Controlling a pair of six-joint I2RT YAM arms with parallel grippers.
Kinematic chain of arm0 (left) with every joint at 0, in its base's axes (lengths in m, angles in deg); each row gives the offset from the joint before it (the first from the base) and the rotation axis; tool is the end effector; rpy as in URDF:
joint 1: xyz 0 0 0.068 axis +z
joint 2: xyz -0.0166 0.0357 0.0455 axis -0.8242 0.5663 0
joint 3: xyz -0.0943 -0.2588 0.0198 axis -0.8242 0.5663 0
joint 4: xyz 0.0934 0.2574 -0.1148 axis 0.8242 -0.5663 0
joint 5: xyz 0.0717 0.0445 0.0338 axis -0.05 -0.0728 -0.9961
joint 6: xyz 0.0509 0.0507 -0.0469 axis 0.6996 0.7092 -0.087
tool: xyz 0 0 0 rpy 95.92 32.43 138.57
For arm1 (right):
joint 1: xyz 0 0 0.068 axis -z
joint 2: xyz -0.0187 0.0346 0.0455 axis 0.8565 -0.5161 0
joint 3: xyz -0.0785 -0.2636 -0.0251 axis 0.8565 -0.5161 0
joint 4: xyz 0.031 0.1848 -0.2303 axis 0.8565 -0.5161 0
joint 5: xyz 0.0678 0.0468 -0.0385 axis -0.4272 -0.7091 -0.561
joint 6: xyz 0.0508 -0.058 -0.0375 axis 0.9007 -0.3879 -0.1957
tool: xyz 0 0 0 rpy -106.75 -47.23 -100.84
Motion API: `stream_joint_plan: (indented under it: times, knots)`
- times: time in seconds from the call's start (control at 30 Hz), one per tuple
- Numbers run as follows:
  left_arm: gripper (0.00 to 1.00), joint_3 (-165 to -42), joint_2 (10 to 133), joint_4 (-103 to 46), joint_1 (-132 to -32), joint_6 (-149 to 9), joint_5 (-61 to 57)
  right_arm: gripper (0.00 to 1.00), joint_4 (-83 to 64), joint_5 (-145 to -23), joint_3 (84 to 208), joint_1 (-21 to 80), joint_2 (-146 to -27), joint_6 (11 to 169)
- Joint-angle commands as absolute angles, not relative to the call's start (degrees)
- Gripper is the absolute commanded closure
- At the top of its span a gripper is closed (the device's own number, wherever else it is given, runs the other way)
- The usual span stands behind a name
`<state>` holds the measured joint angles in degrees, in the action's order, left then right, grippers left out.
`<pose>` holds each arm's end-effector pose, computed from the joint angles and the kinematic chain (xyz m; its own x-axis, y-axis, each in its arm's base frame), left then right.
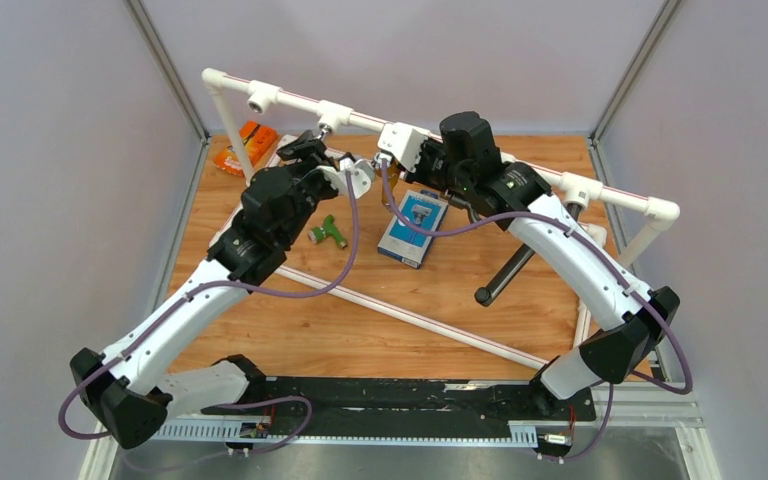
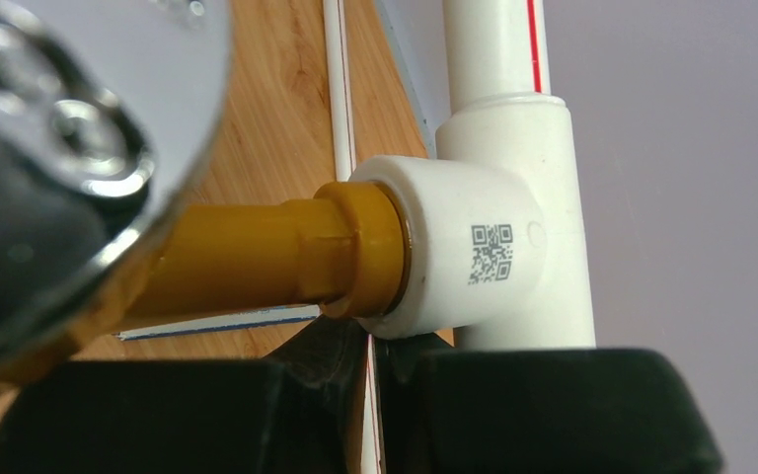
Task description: Install the water faucets
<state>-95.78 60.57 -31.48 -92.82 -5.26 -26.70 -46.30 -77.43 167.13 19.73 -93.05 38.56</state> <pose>0.2798 -0.1861 0.4111 0.2713 0.7562 -0.5955 0.2273 0.5508 0.8031 0.3171 0.2605 0.4148 0.1956 -0.7496 -0.6323 -0.7149 0.3324 -0.6152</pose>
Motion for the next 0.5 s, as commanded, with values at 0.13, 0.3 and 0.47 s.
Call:
stream_joint_plan:
  times: [0.13,0.3,0.47]
  knots:
    - [0.2,-97.43,50.43,-32.44,-90.94,-35.31,-22.82,0.89,-51.63,-78.79,164.4,19.64,-95.66,39.76]
    - [0.18,-94.8,45.07,-32.01,-86.19,-63.64,-25.01,0.89,-51.54,-78.79,164.31,19.64,-95.83,39.68]
    - [0.18,-93.65,41.63,-38.14,-82.58,-101.52,-32.39,0.89,-51.45,-78.96,164.4,19.64,-96.0,39.85]
